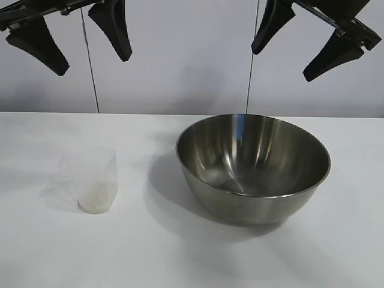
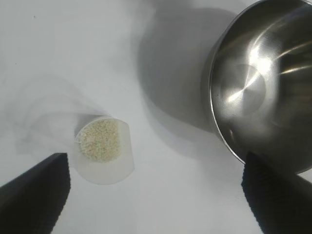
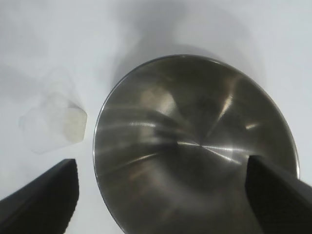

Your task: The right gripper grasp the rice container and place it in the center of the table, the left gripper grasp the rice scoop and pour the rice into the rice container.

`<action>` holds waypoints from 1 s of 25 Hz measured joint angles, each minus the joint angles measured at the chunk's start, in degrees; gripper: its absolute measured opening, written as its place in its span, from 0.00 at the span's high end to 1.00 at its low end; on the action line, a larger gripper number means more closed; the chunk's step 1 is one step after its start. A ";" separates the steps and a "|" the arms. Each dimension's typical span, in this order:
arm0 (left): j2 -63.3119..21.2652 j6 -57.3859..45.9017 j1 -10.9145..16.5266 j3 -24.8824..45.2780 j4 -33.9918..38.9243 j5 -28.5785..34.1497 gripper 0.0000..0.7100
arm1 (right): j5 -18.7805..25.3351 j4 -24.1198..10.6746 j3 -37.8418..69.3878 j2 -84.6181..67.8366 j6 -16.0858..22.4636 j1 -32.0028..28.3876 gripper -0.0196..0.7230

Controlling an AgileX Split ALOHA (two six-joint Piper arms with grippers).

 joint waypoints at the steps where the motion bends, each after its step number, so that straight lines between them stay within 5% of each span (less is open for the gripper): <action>1: 0.00 0.00 0.00 0.00 0.00 0.00 0.03 | 0.00 0.00 0.00 0.00 0.00 0.00 0.11; 8: 0.00 0.00 0.00 0.00 0.00 0.00 0.03 | 1.81 -2.52 0.00 0.00 0.00 0.00 0.11; 17: 0.00 0.00 0.00 0.00 0.00 0.00 0.03 | 4.80 -22.17 0.00 0.00 2.86 -0.20 0.11; 22: 0.00 0.00 0.00 0.00 0.00 0.00 0.03 | 2.30 -23.23 2.64 3.03 3.17 -1.07 0.13; 25: 0.00 0.00 0.00 0.00 0.00 0.00 0.03 | -2.81 -22.55 7.93 5.58 3.27 -1.07 0.13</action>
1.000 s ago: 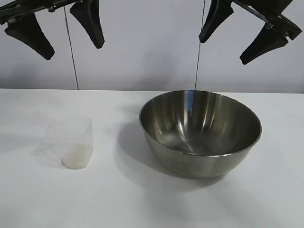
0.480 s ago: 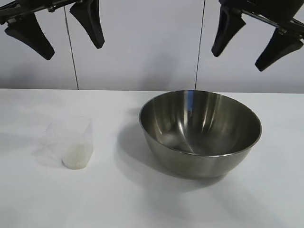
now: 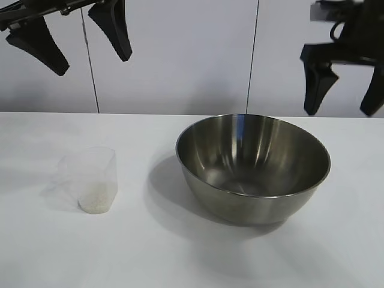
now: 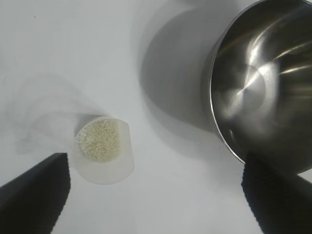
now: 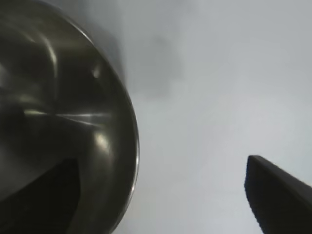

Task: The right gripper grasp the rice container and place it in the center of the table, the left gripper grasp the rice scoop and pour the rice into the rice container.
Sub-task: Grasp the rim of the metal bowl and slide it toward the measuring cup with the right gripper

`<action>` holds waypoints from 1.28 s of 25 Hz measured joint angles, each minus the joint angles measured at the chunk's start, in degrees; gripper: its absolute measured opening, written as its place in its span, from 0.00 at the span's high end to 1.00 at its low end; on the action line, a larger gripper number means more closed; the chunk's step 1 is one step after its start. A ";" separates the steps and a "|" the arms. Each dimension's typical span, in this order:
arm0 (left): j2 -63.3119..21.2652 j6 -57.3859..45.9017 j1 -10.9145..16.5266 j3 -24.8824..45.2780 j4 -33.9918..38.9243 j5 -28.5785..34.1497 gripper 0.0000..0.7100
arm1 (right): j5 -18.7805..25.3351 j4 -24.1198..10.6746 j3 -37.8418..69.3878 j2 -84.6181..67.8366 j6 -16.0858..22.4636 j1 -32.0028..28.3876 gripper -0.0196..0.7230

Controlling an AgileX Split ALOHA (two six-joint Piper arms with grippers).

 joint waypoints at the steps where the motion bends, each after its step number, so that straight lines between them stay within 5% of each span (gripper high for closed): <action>1: 0.00 0.00 0.00 0.00 0.00 0.00 0.03 | -1.67 0.41 1.77 0.53 0.04 0.00 0.13; 7: 0.00 0.00 0.00 0.00 0.00 0.00 0.03 | -10.46 1.19 7.91 2.30 0.04 0.00 0.14; 14: 0.00 0.00 0.00 0.00 0.00 0.00 0.03 | -13.68 3.15 8.41 5.22 0.06 0.00 0.24; 23: 0.00 0.00 0.00 0.00 0.00 0.00 0.03 | -13.62 6.65 8.41 7.36 0.44 0.00 0.89; 32: 0.00 0.00 0.00 0.00 0.02 -0.18 0.03 | -13.98 12.64 8.41 5.73 -3.49 -0.19 0.96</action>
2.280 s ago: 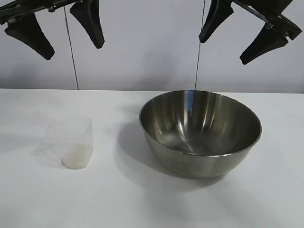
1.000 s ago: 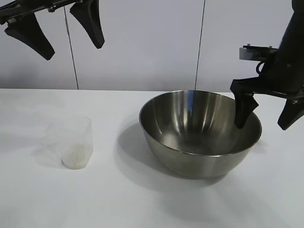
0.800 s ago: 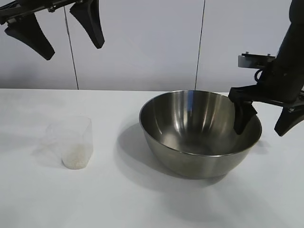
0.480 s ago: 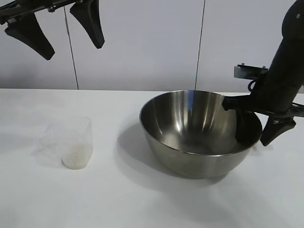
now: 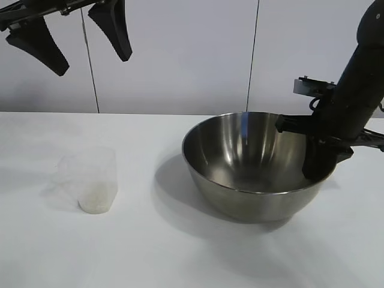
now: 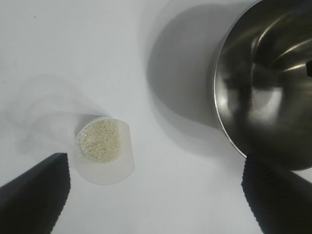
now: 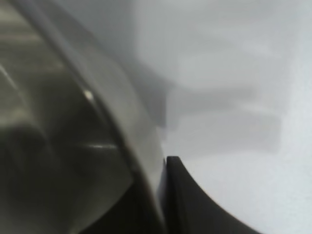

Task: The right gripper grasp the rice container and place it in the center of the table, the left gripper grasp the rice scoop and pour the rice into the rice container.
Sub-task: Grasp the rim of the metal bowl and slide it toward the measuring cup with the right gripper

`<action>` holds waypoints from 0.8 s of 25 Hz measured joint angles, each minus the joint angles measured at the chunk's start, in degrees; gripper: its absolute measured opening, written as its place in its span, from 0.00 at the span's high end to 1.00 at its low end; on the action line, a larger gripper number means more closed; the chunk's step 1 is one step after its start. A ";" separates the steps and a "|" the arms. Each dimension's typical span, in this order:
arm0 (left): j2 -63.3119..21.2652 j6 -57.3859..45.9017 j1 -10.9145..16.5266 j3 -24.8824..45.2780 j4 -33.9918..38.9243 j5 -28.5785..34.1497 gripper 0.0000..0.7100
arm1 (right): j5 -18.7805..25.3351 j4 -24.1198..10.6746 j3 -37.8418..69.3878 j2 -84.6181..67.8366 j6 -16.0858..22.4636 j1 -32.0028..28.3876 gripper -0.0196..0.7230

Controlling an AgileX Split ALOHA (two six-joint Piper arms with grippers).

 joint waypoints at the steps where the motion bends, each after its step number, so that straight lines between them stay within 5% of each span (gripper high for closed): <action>1: 0.00 0.00 0.00 0.00 0.00 -0.07 0.03 | 0.00 1.83 0.00 -0.06 -0.93 0.01 0.96; 8: 0.00 0.00 0.00 0.00 0.00 -1.59 0.03 | -0.74 15.80 0.06 -0.06 -8.26 0.78 0.96; 13: 0.00 0.00 0.00 0.00 0.00 -2.47 0.03 | -1.95 14.70 0.06 0.00 -8.26 5.23 0.96; 20: 0.00 0.00 0.00 0.00 0.00 -2.65 0.03 | -4.34 8.24 0.06 0.46 -3.81 11.41 0.96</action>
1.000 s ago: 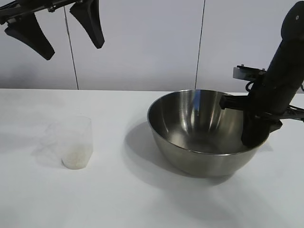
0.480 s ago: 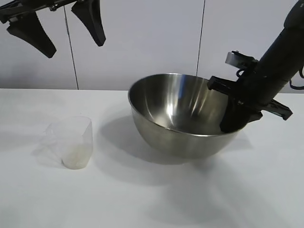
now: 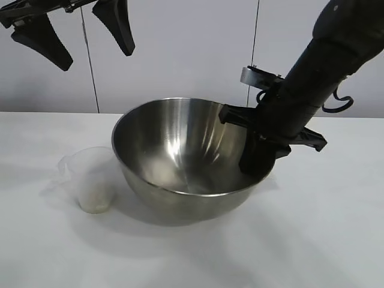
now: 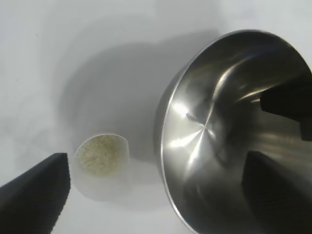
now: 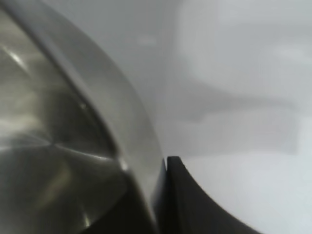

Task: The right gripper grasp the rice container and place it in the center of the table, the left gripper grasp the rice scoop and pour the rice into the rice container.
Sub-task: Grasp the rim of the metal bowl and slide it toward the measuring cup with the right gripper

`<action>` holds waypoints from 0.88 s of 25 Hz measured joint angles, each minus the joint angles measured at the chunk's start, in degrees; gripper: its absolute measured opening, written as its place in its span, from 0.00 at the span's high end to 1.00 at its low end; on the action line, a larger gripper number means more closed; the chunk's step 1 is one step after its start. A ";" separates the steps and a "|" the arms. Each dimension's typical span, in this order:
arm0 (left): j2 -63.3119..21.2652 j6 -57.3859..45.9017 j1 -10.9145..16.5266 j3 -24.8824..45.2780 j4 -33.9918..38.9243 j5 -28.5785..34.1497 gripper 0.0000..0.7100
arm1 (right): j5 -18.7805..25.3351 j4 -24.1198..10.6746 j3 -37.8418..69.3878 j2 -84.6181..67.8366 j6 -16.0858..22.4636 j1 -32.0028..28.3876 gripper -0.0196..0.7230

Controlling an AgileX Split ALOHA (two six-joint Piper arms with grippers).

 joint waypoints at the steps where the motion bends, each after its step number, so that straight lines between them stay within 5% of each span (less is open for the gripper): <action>1: 0.00 0.00 0.00 0.00 0.00 -0.05 0.03 | 0.05 -1.12 0.00 0.39 0.65 0.24 0.96; 18: 0.00 0.42 0.00 0.00 0.00 -0.36 0.03 | -0.05 -6.09 0.00 2.02 5.89 0.59 0.95; 20: 0.00 0.47 0.00 0.00 0.00 -0.41 0.03 | 0.27 -6.09 0.00 2.02 6.52 0.59 0.86; 22: 0.00 0.47 0.00 0.00 0.00 -0.41 0.03 | 0.79 -6.14 0.00 2.02 6.63 0.59 0.64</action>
